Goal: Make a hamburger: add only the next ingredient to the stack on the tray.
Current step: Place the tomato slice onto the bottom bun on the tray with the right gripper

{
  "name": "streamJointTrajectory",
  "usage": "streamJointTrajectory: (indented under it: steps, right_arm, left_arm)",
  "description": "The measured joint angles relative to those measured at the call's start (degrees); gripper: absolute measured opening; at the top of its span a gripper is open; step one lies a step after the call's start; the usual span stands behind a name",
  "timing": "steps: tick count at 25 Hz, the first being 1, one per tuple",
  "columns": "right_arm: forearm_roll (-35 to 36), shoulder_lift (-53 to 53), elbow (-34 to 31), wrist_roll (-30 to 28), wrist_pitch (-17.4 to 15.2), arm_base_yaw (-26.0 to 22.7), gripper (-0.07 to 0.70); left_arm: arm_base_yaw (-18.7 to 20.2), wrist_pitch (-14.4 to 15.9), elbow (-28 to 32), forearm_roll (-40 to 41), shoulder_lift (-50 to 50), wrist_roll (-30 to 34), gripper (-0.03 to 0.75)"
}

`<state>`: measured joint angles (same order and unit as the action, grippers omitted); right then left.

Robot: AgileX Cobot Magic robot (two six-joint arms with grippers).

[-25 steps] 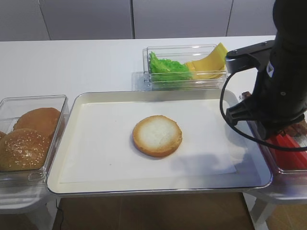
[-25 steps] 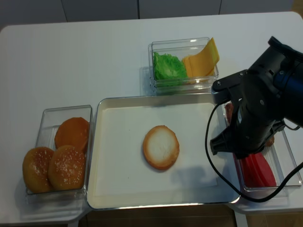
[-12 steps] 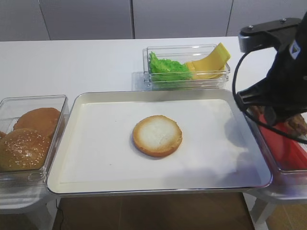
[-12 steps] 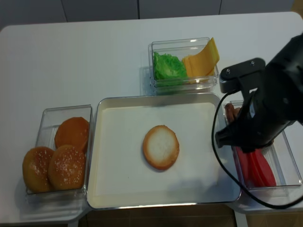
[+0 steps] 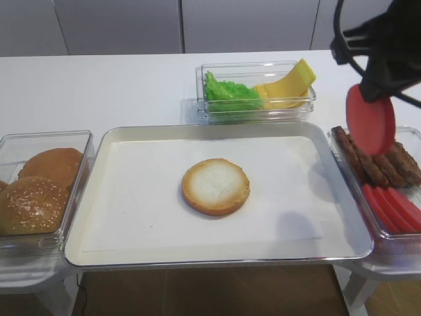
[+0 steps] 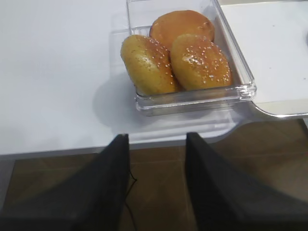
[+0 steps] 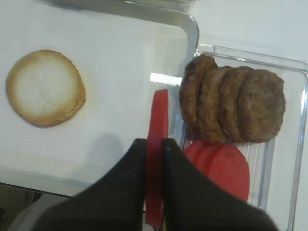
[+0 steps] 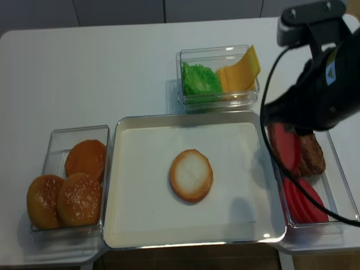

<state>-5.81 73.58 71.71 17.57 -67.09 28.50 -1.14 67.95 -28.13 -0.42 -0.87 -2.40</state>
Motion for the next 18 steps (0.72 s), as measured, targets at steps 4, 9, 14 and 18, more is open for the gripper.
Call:
streamJointTrajectory:
  steps: [4, 9, 14, 18]
  right_arm:
    - [1.66, 1.30, 3.05, -1.23, -0.14, 0.68, 0.059]
    - [0.88, 6.63, 5.54, -0.97, 0.51, 6.41, 0.059]
    - [-1.15, 12.74, 6.45, 0.37, 3.88, 12.05, 0.058]
    - [-3.48, 17.56, 6.45, 1.57, 6.57, 14.98, 0.058]
  left_arm:
    - [0.00, 0.00, 0.00, 0.00, 0.00, 0.00, 0.290]
    - [0.00, 0.00, 0.00, 0.00, 0.00, 0.00, 0.290]
    - [0.00, 0.00, 0.00, 0.00, 0.00, 0.00, 0.290]
    - [0.00, 0.00, 0.00, 0.00, 0.00, 0.00, 0.290]
